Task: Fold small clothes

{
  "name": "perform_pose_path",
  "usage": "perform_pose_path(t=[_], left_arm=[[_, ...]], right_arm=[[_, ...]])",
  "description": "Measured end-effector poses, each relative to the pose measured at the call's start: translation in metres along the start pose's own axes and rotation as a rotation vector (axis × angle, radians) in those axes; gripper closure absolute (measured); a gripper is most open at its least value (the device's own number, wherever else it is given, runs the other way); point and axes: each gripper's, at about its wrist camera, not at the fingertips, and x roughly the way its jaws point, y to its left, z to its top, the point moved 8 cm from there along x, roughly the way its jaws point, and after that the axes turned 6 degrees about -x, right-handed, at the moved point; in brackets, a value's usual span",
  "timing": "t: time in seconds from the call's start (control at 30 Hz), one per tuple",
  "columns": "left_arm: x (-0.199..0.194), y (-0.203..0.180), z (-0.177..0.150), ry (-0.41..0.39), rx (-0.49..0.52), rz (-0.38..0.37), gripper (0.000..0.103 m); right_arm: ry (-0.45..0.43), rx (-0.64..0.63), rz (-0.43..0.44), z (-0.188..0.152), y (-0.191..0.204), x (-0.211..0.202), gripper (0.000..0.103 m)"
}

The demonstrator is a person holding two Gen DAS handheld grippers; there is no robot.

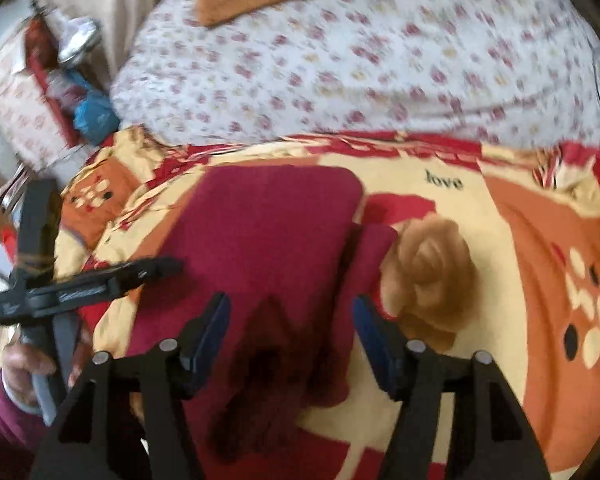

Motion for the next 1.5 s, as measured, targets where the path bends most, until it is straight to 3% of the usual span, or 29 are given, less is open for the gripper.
perform_pose_path(t=[0.03, 0.13, 0.27, 0.33, 0.5, 0.6, 0.8, 1.13, 1.5], left_arm=[[-0.002, -0.001, 0.000, -0.010, 0.011, 0.017, 0.041], [-0.006, -0.003, 0.000, -0.039, 0.029, 0.070, 0.041], [-0.006, -0.005, -0.003, -0.032, -0.001, 0.082, 0.041], [-0.008, -0.006, -0.006, -0.043, -0.006, 0.096, 0.041], [-0.019, -0.011, -0.010, -0.086, 0.035, 0.141, 0.041], [-0.029, -0.011, -0.008, -0.127, 0.028, 0.156, 0.041], [-0.048, -0.018, -0.004, -0.187, 0.063, 0.183, 0.041], [-0.059, -0.013, -0.004, -0.220, 0.058, 0.205, 0.041], [-0.058, -0.012, -0.005, -0.218, 0.061, 0.213, 0.041]], right_arm=[[-0.014, -0.032, 0.004, 0.000, 0.009, -0.006, 0.055], [-0.021, -0.092, 0.029, -0.004, 0.027, -0.007, 0.064], [0.010, -0.159, -0.045, -0.017, 0.030, 0.013, 0.065], [0.067, -0.155, -0.100, -0.028, 0.019, 0.027, 0.065], [0.027, -0.091, -0.055, -0.026, 0.012, 0.012, 0.065], [-0.014, -0.044, -0.040, -0.017, 0.012, -0.005, 0.053], [-0.088, -0.077, -0.124, -0.003, 0.022, -0.024, 0.033], [-0.120, -0.082, -0.187, 0.001, 0.029, -0.026, 0.025], [-0.100, -0.065, -0.179, -0.002, 0.029, -0.018, 0.022]])
